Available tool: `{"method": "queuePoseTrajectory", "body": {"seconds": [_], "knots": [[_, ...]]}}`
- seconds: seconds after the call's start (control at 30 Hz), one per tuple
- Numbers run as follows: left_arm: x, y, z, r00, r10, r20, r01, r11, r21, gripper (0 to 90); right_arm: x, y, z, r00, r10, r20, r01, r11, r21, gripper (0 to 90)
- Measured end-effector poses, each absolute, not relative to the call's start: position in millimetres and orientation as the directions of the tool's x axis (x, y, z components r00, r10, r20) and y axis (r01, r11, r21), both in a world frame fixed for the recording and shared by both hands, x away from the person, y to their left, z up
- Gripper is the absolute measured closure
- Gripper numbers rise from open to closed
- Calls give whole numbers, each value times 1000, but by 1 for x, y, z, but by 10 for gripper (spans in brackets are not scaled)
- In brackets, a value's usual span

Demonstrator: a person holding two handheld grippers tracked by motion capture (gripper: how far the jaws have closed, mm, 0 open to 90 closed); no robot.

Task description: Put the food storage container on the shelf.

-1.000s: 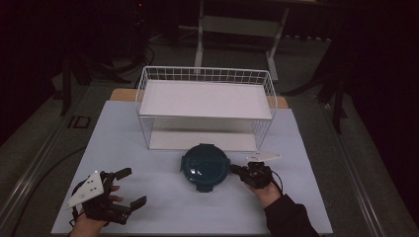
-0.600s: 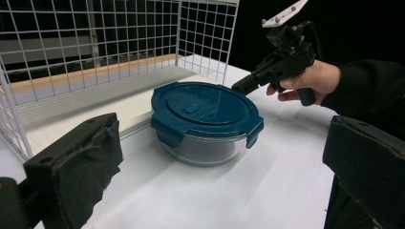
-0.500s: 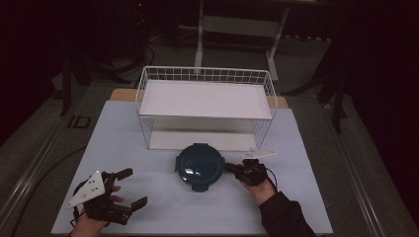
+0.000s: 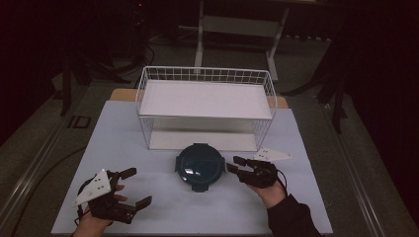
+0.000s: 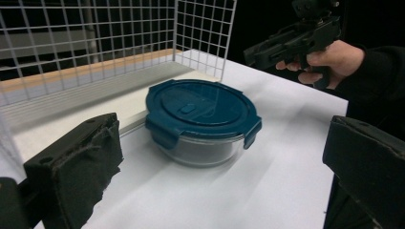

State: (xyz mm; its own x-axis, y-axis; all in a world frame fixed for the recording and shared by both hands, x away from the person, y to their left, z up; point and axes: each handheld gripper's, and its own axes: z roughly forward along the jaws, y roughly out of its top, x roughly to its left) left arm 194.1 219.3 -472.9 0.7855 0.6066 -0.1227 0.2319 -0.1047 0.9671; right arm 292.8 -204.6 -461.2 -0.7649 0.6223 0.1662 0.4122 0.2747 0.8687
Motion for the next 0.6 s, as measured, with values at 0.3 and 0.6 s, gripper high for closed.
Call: {"method": "queuePoseTrajectory", "body": {"seconds": [0.3, 0.6], "knots": [[200, 210, -454, 802, 582, -136, 241, -106, 965, 0, 278, -205, -447, -816, 563, 130, 325, 261, 909, 184], [220, 199, -441, 804, 571, -165, 283, -125, 951, 0, 266, -198, -437, -816, 578, 3, 192, 266, 945, 148]]}}
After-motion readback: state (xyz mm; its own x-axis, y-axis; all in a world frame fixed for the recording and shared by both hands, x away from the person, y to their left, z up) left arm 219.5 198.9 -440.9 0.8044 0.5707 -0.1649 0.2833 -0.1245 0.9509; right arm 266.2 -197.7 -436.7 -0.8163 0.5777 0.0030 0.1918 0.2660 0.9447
